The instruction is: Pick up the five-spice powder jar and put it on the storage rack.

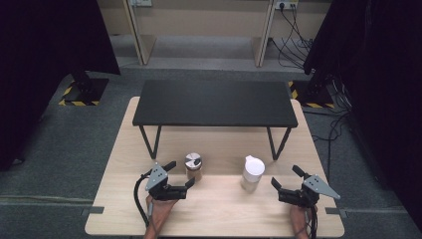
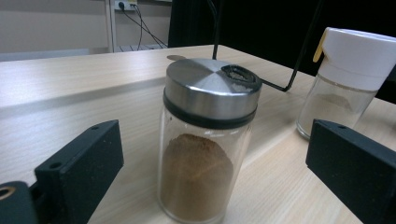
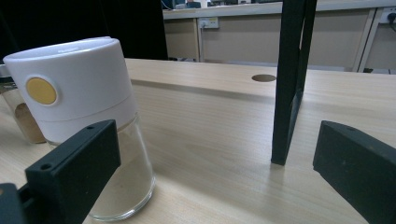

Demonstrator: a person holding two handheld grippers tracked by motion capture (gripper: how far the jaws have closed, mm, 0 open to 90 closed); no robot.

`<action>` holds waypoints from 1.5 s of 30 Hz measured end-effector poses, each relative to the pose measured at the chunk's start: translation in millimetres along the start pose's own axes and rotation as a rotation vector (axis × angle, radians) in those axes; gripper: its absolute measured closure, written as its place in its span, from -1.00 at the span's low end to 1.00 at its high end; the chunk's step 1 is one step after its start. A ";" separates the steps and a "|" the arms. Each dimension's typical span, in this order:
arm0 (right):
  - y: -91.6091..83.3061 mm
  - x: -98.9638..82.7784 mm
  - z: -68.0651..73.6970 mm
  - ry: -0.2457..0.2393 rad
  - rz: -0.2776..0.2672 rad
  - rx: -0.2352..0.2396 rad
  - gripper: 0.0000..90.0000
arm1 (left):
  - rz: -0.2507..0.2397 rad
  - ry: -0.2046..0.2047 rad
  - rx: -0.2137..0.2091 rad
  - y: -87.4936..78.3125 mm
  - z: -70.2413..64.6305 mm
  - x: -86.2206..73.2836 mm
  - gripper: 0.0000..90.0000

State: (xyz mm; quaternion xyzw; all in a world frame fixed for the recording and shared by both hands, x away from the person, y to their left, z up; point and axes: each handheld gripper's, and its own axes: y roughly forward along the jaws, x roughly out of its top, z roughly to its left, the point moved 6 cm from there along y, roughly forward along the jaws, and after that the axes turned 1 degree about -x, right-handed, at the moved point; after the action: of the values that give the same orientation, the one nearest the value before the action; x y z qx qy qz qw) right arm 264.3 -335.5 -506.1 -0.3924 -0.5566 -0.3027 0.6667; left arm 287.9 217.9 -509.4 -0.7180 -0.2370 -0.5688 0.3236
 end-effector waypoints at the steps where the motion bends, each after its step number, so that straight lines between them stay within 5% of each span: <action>1: 0.0 0.0 -0.1 0.000 0.000 0.000 -0.99 | 0.005 0.001 0.002 4.3 -1.7 0.8 -0.93; 27: 0.0 -0.3 -1.2 0.004 -0.002 0.007 -0.99 | 0.042 -0.026 0.048 37.2 -4.3 4.5 -0.88; 45: 0.1 -0.5 -2.0 0.007 -0.002 0.013 -0.98 | 0.070 -0.003 0.071 49.9 -9.0 7.5 -0.60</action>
State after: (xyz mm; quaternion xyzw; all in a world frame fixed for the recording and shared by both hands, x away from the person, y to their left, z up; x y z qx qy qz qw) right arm 265.3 -337.3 -506.8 -0.3866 -0.5567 -0.3012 0.6707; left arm 319.0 177.2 -510.5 -0.7147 -0.2322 -0.5475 0.3681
